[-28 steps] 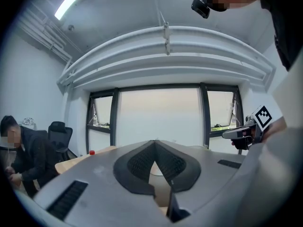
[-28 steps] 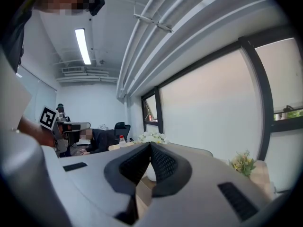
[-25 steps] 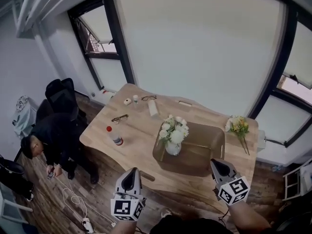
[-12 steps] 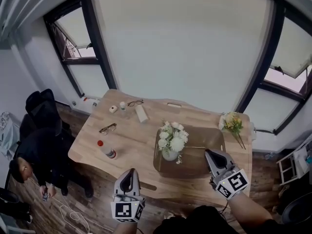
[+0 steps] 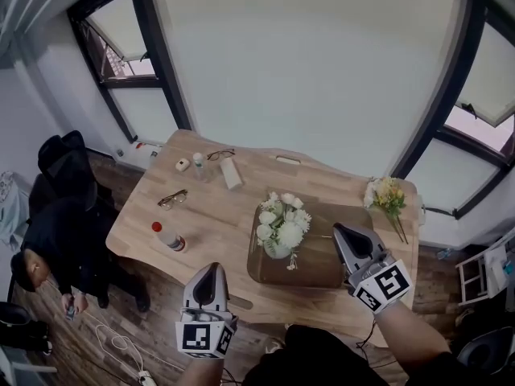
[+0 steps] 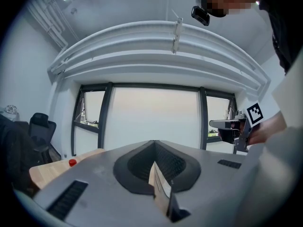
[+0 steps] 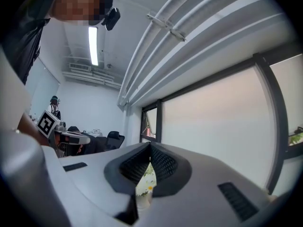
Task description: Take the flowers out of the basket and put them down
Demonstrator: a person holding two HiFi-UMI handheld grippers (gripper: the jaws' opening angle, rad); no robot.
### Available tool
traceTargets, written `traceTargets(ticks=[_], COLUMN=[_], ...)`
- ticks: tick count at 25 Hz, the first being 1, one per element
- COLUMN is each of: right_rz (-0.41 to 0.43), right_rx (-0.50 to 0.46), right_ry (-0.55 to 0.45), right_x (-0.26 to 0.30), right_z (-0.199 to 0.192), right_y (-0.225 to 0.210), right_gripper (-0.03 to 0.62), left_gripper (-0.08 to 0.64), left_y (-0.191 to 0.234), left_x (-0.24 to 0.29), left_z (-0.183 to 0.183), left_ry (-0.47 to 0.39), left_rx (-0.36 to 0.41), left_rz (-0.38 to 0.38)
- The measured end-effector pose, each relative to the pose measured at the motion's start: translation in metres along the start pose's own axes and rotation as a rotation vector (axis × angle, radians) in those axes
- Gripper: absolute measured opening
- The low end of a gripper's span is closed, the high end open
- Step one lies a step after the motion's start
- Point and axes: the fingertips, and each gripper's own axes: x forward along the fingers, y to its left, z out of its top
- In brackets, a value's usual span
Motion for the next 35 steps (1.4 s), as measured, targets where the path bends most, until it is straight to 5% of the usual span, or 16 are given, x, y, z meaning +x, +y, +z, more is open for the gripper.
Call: traceTargets(ticks=[20,29,35], right_rz=[0.062,0.235,0.383], right_rx=[0.101,0.130,0.058], right_ry=[0.264,0.576,0.575], right_x=[0.059,0.062,0.076], right_z=[-0.155,-0.251,-0.254], right_y=[-0.054,-0.023,0.015], right_gripper=[0.021,0.021,0.025], left_gripper=[0.002,0.002,0.002], left_y=[0.005,0.032,0.046], left_x=[0.058,0.048,0.039], left_z=[-0.014,-0.010,-0.009], left_ry=[0.034,0.036,0.029], left_rx=[0.034,0.038,0.032], left_rz=[0.097,0.164,0.196])
